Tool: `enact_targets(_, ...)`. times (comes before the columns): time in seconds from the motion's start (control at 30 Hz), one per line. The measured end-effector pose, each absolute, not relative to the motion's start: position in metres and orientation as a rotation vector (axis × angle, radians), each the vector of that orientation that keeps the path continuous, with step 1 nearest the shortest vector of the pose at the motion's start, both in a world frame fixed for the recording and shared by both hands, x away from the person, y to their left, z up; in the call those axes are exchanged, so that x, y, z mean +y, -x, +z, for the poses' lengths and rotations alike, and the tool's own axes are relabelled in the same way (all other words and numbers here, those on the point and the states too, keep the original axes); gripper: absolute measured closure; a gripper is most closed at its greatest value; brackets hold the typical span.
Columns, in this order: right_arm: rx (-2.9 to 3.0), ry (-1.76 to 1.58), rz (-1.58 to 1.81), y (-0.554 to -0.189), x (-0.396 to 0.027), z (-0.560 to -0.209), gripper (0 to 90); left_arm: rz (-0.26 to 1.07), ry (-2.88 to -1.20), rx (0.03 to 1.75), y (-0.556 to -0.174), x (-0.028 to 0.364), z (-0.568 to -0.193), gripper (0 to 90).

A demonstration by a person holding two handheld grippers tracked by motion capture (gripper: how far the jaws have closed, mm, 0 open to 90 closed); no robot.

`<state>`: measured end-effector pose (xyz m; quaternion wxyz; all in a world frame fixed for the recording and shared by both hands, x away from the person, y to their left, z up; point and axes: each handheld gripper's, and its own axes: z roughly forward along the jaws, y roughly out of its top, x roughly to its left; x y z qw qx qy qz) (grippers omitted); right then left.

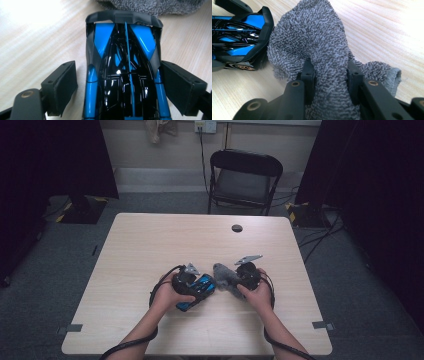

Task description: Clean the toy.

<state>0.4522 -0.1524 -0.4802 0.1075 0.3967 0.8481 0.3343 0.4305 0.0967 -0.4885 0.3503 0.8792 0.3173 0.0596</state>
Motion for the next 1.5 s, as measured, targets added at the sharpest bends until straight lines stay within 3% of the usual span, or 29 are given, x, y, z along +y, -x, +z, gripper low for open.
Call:
enact_targets(0.3,2.490,-1.171,0.992,-0.452,-0.153,-0.481,67.4,0.253,-2.290,0.804,-0.433,0.075,-0.492,15.8)
enact_targets(0.4,2.485,-1.175,1.000,-0.451,-0.153,-0.482,67.4,0.265,-2.316,0.779,-0.431,0.072,-0.490,25.1)
enact_targets(0.97,2.488,-1.187,1.002,-0.453,-0.155,-0.478,67.5,0.222,-2.283,0.738,-0.423,0.087,-0.457,25.7)
enact_targets(1.5,2.464,-1.106,1.103,-0.459,-0.143,-0.433,69.5,0.195,-2.279,0.693,-0.425,0.076,-0.435,25.7)
